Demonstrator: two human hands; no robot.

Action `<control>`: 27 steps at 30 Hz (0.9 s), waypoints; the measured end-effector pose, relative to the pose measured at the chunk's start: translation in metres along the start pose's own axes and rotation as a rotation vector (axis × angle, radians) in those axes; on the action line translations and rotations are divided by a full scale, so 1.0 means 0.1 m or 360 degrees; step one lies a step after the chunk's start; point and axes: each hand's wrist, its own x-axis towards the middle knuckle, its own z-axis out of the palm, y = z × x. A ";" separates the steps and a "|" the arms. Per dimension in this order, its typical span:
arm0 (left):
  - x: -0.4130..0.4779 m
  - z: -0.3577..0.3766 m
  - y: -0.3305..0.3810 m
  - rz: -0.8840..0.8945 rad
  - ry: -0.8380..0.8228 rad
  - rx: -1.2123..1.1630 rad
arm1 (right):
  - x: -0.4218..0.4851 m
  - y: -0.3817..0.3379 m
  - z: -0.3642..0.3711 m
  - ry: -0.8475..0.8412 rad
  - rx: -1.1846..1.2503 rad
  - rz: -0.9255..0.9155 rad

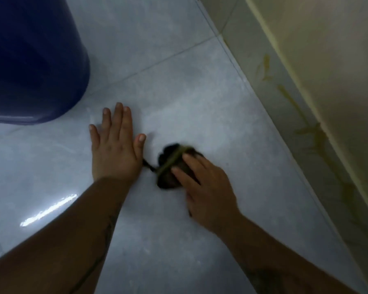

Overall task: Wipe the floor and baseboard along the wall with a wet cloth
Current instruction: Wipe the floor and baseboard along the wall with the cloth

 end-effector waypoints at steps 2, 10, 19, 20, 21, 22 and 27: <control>0.00 0.01 -0.01 -0.0007 -0.0038 0.0026 | -0.32 0.33 -0.14 -0.0024 -0.0075 0.0178; 0.00 0.01 -0.02 -0.0027 -0.0044 0.0004 | 1.66 0.81 -0.08 0.0469 -0.0206 0.1254; -0.01 0.04 -0.04 0.0003 -0.0005 -0.0063 | 1.24 0.75 -0.12 0.0005 -0.0124 -0.0263; -0.02 0.04 -0.04 0.0006 -0.0010 -0.0052 | 1.25 0.97 -0.17 0.0037 -0.0236 -0.0059; -0.01 0.04 -0.05 0.0008 -0.0010 -0.0037 | 1.34 1.15 -0.21 0.0096 -0.0336 0.0200; -0.01 0.04 -0.04 0.0009 -0.0008 -0.0027 | 1.50 1.26 -0.21 0.0175 -0.0393 0.0449; -0.01 0.04 -0.05 -0.0011 -0.0008 -0.0029 | 2.40 0.85 -0.03 0.0264 -0.0271 0.0516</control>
